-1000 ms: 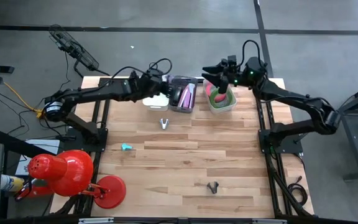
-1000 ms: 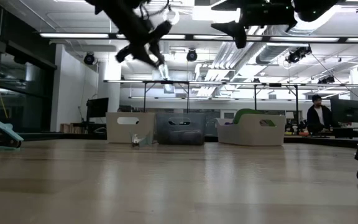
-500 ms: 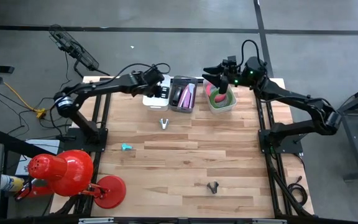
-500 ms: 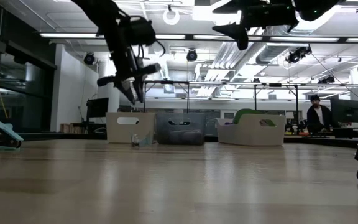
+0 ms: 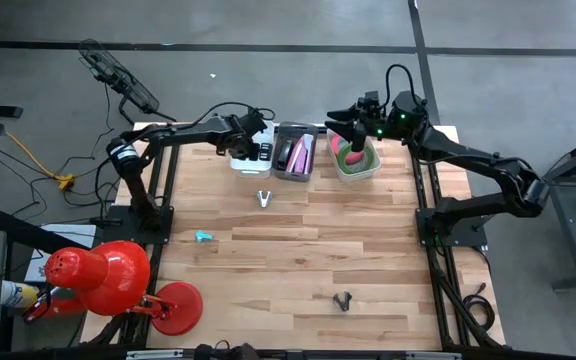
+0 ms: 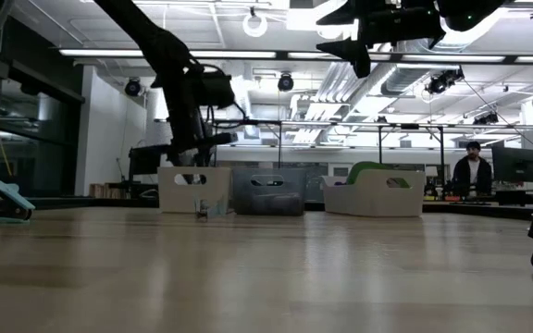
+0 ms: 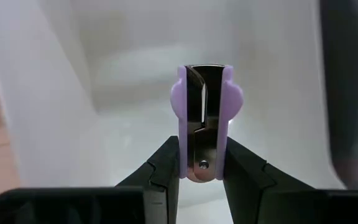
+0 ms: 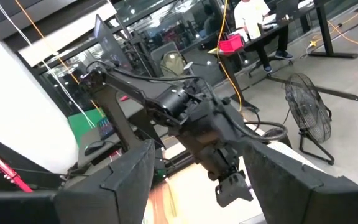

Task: Pick and place Stapler, Stapler remover, tape
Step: Put the purple staple remover into the left white bin

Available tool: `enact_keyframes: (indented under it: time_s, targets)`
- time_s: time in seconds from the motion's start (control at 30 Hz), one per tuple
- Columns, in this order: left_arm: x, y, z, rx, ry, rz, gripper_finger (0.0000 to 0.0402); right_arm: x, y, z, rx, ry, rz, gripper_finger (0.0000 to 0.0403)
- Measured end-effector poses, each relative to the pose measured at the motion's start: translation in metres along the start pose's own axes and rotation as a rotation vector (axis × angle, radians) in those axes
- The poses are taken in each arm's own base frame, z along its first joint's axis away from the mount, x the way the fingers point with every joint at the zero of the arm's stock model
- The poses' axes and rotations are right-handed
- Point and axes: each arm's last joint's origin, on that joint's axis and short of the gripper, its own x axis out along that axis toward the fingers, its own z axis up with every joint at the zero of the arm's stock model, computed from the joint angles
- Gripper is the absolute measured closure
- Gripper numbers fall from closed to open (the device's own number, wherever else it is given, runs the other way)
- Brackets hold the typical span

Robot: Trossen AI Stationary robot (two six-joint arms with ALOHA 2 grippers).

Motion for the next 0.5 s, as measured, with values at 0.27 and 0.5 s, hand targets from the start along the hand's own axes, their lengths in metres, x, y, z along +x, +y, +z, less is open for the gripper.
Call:
enact_keyframes:
  time_s: [0.27,0.5]
  targets:
    - [0.0071,0.003,-0.0004,-0.019,0.035,0.017,0.0289,0.0001,0.0001,-0.0002,0.001,0.001,0.0,0.0166]
    - [0.007,0.0032,-0.0011,-0.015,0.049,0.013,0.026,0.0002,0.0001,-0.0003,0.001,0.002,0.0,0.0166]
